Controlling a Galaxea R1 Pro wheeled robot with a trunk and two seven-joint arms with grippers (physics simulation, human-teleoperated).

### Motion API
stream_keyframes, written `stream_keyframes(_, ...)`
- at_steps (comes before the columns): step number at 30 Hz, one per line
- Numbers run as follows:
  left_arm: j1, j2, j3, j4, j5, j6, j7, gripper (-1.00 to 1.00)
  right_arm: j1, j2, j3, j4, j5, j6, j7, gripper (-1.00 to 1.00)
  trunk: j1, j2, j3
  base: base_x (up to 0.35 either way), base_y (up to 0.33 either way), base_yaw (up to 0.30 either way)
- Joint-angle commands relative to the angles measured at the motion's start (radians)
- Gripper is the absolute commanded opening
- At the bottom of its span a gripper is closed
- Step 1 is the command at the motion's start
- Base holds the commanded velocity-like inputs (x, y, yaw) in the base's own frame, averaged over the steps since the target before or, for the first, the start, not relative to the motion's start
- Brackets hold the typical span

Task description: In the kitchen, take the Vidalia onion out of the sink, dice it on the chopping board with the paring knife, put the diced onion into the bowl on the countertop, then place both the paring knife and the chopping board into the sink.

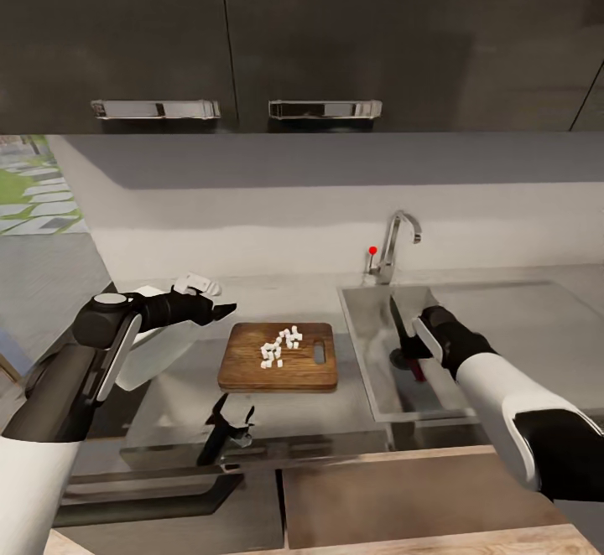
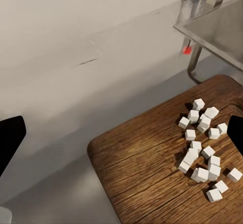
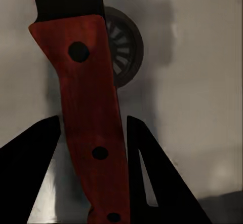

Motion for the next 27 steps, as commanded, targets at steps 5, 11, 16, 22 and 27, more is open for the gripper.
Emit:
stream_keyframes(5, -0.001, 0.001, -0.001, -0.001, 0.000, 0.006, -0.002, 1.00, -0.001, 0.014, 0.007, 0.032, -0.077, 0.004, -0.008, -1.00, 0.000, -0.001, -0.001, 0.000, 0.000, 0.000)
stream_keyframes(11, -0.001, -0.001, -0.002, -0.004, 0.000, 0.007, -0.004, 1.00, -0.001, 0.035, 0.007, 0.096, -0.089, 0.002, -0.009, -1.00, 0.000, -0.001, -0.001, 0.089, -0.039, 0.000)
stream_keyframes(16, -0.001, -0.001, 0.000, -0.017, 0.000, 0.009, -0.007, 1.00, -0.001, 0.043, 0.007, 0.121, -0.089, -0.010, -0.010, -1.00, 0.000, -0.001, -0.001, 0.092, -0.066, 0.000)
stream_keyframes(22, -0.001, 0.000, 0.036, -0.018, 0.000, 0.009, -0.007, 1.00, -0.001, 0.045, 0.007, 0.133, -0.089, -0.011, -0.010, -1.00, 0.000, -0.001, -0.001, 0.004, -0.003, 0.000)
stream_keyframes(27, -0.001, -0.001, 0.038, -0.019, 0.000, 0.009, -0.031, 1.00, -0.001, 0.045, 0.007, 0.150, -0.089, -0.011, -0.010, -1.00, 0.000, -0.001, -0.001, 0.000, 0.000, 0.000)
